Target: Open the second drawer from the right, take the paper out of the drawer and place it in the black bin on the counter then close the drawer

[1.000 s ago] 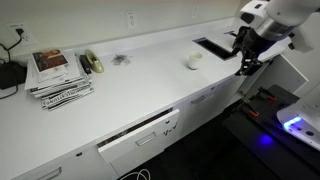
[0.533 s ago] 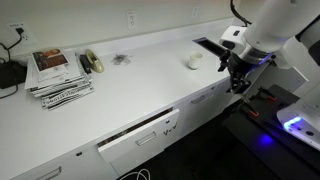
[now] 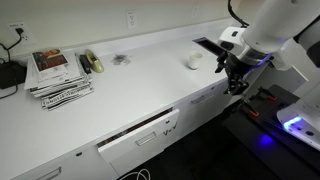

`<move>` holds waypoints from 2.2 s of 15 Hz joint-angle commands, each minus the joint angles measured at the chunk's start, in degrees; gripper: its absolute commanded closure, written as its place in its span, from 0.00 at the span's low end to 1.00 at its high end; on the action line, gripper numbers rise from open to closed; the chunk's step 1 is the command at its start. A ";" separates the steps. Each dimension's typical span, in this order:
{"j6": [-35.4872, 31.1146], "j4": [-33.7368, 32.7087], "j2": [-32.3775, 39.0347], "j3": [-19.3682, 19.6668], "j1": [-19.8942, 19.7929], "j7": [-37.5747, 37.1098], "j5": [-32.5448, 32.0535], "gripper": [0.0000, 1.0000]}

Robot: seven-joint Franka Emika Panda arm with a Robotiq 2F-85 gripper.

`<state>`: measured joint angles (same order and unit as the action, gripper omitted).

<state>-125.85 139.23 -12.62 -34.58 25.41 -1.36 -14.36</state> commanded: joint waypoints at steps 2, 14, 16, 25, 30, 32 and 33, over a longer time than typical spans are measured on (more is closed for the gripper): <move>-6.24 -4.79 11.10 -4.29 0.60 -5.97 -8.14 0.00; 1.02 -25.46 46.16 7.55 24.75 -34.25 -43.20 0.00; 1.09 -30.46 51.57 12.79 30.72 -37.38 -45.33 0.00; 0.86 -44.38 65.01 24.01 43.40 -47.75 -53.50 0.00; 1.39 -47.21 66.94 24.42 44.03 -48.09 -53.77 0.00; 0.82 -47.48 67.21 25.05 44.59 -48.08 -55.50 0.00; 2.86 -48.60 68.08 25.33 45.29 -46.86 -55.53 0.00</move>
<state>-124.53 92.12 54.35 -10.26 69.34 -49.56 -68.58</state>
